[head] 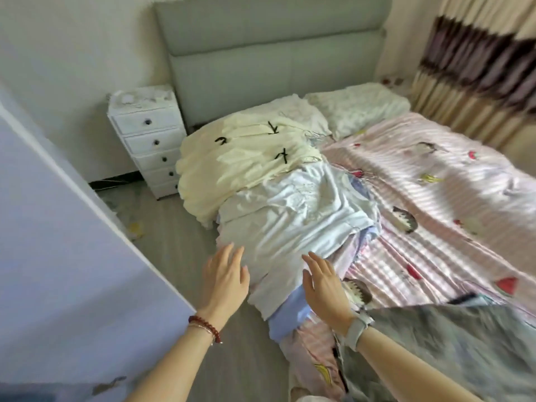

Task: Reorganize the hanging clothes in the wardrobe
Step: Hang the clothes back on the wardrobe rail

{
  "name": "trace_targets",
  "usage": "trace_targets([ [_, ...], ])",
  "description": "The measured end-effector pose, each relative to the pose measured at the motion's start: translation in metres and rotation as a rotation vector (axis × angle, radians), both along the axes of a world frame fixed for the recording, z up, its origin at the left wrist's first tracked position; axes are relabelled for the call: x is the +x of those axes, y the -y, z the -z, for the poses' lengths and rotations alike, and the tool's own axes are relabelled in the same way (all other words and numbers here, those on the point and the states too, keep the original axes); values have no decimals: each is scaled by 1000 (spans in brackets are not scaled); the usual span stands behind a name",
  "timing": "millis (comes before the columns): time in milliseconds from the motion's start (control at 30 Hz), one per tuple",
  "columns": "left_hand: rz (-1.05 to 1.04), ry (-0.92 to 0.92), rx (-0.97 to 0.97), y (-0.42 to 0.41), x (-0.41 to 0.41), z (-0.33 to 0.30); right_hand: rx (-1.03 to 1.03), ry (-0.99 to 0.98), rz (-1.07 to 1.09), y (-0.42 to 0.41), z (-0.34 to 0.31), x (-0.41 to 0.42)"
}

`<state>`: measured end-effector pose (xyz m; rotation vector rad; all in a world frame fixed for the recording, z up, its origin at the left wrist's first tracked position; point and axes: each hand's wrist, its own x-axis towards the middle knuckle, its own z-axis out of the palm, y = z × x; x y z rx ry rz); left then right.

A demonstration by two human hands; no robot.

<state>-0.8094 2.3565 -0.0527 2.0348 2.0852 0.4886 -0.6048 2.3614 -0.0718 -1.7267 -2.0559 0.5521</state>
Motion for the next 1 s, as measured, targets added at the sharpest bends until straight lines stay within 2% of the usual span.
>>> trace_targets([
  [233, 273, -72, -83, -113, 107, 21, -96, 33, 270, -58, 22, 109],
  [400, 340, -40, -208, -195, 167, 56, -182, -12, 385, -146, 51, 166],
  [567, 366, -5, -351, -255, 208, 122, -306, -117, 464, -239, 101, 212],
  [733, 346, -63, -455, -276, 226, 181, -414, -163, 507, -307, 147, 233],
  [867, 348, -138, -563, -270, 222, 206, -544, -123, 540, -340, 165, 233],
  [1000, 358, -153, -614, -266, 219, 213, -701, -197, 700, -362, 169, 230],
])
